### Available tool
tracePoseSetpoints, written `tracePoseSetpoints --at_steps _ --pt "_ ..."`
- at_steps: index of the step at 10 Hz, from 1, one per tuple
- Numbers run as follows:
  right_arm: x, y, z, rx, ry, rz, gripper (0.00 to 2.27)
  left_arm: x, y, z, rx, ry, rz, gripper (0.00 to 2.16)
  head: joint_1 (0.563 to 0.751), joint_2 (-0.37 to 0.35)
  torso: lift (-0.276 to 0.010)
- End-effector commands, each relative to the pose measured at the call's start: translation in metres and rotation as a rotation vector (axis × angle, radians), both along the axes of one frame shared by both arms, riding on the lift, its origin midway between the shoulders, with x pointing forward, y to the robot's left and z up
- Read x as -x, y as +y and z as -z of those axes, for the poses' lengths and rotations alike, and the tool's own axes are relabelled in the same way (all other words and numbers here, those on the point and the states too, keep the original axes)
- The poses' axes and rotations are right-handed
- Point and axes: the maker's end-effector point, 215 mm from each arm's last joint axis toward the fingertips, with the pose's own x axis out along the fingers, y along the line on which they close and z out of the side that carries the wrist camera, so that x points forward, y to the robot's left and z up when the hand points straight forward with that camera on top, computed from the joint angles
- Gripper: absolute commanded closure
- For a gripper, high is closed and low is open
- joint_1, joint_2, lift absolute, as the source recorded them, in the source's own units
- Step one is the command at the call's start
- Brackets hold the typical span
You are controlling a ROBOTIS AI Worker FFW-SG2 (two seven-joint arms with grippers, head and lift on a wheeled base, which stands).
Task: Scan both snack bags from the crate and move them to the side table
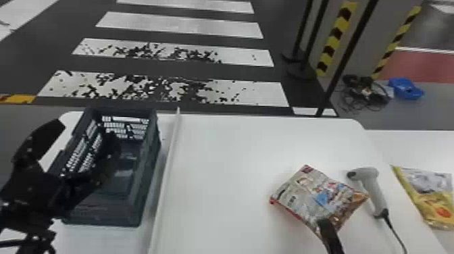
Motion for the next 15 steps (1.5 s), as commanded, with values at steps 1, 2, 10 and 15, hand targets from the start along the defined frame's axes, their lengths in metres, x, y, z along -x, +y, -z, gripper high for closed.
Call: tracePoseSetpoints --at_steps 1,2,10,15 --pt "0.009 0.009 0.001 -0.012 0.028 -0.013 0.0 -0.001 -0.001 -0.001 0.005 -0.002 0.002 0.03 0.695 -0.096 -0.095" --pt "0.015 0.016 0.001 -0.027 0.043 -0.018 0.05 -0.002 -0.003 -0.002 0.009 -0.004 0.005 0.03 0.695 -0.093 -0.095" --pt "0.045 0.123 -0.021 -0.204 0.124 -0.372 0.05 -0.003 -0.012 -0.007 0.031 -0.02 0.016 0.03 0.695 0.032 -0.095" --pt "-0.008 0.096 -0.103 0.205 -0.138 -0.618 0.53 -0.002 -0.013 -0.01 0.039 -0.024 0.016 0.03 0.695 0.072 -0.095"
